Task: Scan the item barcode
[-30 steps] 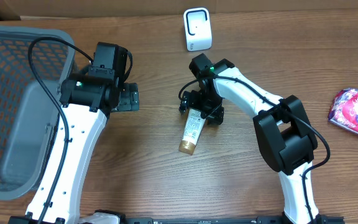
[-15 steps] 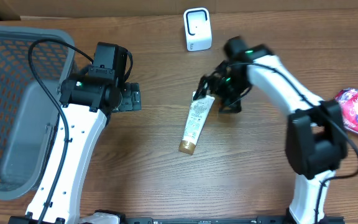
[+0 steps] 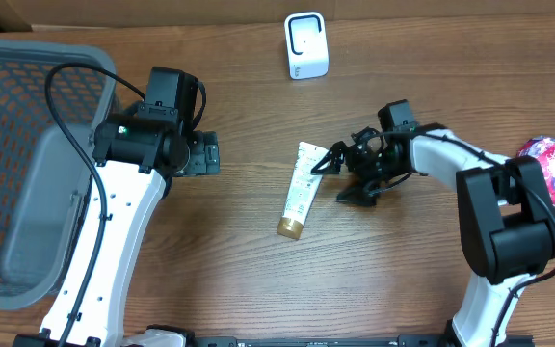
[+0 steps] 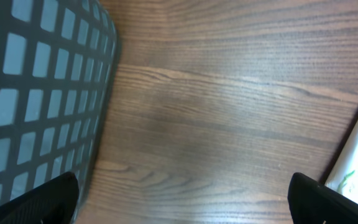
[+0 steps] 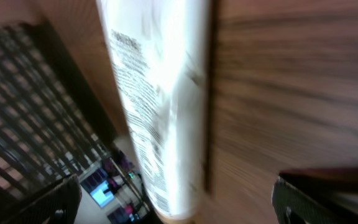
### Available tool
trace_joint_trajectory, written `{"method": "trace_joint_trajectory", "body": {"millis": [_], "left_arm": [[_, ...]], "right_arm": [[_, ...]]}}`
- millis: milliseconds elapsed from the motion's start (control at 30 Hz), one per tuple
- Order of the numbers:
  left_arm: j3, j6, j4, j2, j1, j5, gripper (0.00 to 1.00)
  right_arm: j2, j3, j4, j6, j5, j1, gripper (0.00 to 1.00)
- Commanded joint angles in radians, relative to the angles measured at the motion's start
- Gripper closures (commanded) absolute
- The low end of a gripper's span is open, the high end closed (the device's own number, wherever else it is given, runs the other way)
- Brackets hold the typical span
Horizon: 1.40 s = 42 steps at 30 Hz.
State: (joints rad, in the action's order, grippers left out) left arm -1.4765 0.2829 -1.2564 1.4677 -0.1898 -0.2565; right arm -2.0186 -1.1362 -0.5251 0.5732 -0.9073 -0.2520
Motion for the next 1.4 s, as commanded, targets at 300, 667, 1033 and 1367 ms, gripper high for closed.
{"method": "trace_joint_trajectory", "body": {"millis": [300,667,1033,1367], "left_arm": [[0.005,-0.013,0.085,-0.014,0.000,0.142,0.00],[0.080,-0.018,0.161,0.142,0.013,0.473,0.00],[0.173,-0.021,0.137,0.212,-0.002,0.623,0.13],[0.501,0.016,0.377,0.212,0.035,0.895,0.96]], "right_arm": [[-0.046,0.252,0.380,0.633,0.316,-0.181,0.02],[-0.046,0.252,0.336,0.628,0.333,-0.122,0.04],[-0.046,0.252,0.328,0.606,0.338,-0.095,0.17],[-0.046,0.252,0.319,0.606,0.338,-0.095,0.24]]}}
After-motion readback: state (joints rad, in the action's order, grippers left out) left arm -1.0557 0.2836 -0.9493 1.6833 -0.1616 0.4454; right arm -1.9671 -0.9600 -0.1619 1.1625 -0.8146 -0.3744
